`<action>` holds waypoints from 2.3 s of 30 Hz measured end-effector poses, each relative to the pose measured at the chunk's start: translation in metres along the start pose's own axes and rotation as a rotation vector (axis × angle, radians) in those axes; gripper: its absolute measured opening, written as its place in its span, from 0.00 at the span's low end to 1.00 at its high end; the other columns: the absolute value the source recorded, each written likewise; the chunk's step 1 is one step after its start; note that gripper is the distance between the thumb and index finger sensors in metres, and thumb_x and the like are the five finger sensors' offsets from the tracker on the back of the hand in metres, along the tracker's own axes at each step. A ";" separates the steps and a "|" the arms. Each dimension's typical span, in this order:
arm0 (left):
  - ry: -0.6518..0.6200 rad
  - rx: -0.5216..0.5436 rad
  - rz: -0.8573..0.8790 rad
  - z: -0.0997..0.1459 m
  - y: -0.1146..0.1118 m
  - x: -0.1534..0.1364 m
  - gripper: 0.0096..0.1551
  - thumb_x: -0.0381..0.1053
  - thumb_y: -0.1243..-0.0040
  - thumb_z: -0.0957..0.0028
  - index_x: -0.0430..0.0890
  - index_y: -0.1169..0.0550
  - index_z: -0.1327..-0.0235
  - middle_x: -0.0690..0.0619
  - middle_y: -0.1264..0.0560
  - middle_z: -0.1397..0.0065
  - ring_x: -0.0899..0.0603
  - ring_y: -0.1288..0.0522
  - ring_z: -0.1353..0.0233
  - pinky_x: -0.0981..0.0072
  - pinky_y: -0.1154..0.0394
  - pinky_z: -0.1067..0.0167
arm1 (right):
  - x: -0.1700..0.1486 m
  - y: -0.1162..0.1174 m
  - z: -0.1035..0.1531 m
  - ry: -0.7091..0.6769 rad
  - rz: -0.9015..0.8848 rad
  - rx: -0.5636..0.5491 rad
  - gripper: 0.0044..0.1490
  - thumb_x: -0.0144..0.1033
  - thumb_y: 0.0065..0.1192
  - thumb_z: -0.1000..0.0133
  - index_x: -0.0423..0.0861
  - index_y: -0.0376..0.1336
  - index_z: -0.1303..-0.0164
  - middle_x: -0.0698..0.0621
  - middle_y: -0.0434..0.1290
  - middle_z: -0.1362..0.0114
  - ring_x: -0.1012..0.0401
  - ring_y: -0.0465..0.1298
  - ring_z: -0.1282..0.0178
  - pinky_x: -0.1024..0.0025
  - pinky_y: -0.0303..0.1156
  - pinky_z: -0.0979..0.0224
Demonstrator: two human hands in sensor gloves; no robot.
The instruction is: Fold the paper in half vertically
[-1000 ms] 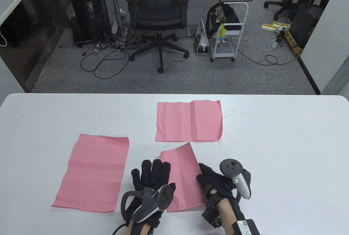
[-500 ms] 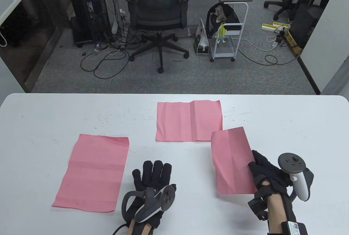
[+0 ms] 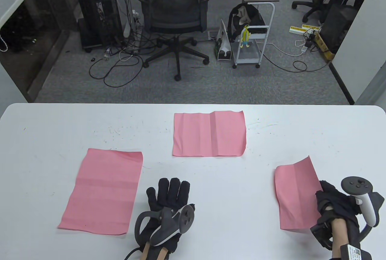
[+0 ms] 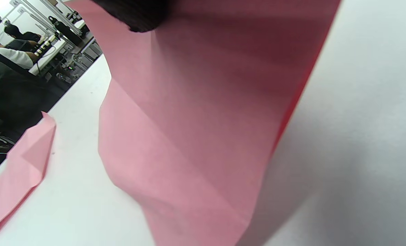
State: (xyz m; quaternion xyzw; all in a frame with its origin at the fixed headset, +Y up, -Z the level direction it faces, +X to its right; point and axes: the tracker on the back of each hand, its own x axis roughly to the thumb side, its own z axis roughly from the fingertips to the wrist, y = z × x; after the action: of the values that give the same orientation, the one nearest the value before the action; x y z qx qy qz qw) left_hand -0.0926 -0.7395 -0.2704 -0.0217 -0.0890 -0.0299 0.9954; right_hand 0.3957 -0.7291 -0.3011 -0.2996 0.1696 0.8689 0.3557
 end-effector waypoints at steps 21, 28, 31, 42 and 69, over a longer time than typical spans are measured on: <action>-0.008 -0.023 0.039 -0.001 0.001 -0.001 0.45 0.69 0.69 0.40 0.54 0.56 0.11 0.45 0.55 0.06 0.29 0.58 0.10 0.22 0.57 0.23 | 0.030 0.012 -0.013 0.123 0.185 -0.155 0.46 0.57 0.52 0.47 0.58 0.41 0.21 0.52 0.48 0.14 0.46 0.53 0.15 0.44 0.51 0.17; -0.023 -0.019 0.035 0.000 0.001 0.003 0.45 0.69 0.69 0.40 0.54 0.56 0.11 0.46 0.55 0.06 0.30 0.58 0.10 0.22 0.57 0.22 | 0.126 0.046 0.006 -0.124 0.245 -0.115 0.48 0.60 0.49 0.47 0.59 0.37 0.20 0.52 0.42 0.13 0.45 0.43 0.13 0.42 0.44 0.15; -0.024 -0.017 0.027 0.000 0.002 0.003 0.45 0.69 0.69 0.40 0.54 0.56 0.11 0.46 0.55 0.06 0.30 0.58 0.10 0.22 0.57 0.22 | 0.165 0.067 0.013 -0.199 0.309 -0.099 0.48 0.61 0.48 0.47 0.60 0.37 0.20 0.53 0.41 0.12 0.45 0.41 0.12 0.42 0.43 0.15; -0.043 -0.027 0.020 -0.001 -0.003 0.007 0.45 0.69 0.69 0.41 0.54 0.56 0.11 0.46 0.55 0.06 0.31 0.58 0.10 0.23 0.56 0.22 | 0.275 0.161 -0.019 -0.316 0.461 0.008 0.45 0.62 0.47 0.47 0.66 0.39 0.21 0.60 0.35 0.12 0.51 0.27 0.14 0.46 0.30 0.15; -0.046 0.015 -0.009 0.004 0.002 0.010 0.45 0.69 0.68 0.41 0.54 0.55 0.11 0.46 0.54 0.06 0.31 0.57 0.10 0.23 0.56 0.22 | 0.265 0.245 -0.108 -0.188 0.509 0.269 0.46 0.64 0.43 0.48 0.71 0.29 0.26 0.64 0.22 0.17 0.53 0.19 0.18 0.48 0.21 0.21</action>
State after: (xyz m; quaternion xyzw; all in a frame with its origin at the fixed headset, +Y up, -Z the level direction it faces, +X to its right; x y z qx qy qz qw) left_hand -0.0829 -0.7378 -0.2647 -0.0144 -0.1120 -0.0331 0.9931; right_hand 0.1120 -0.8162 -0.5336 -0.1158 0.3191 0.9237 0.1774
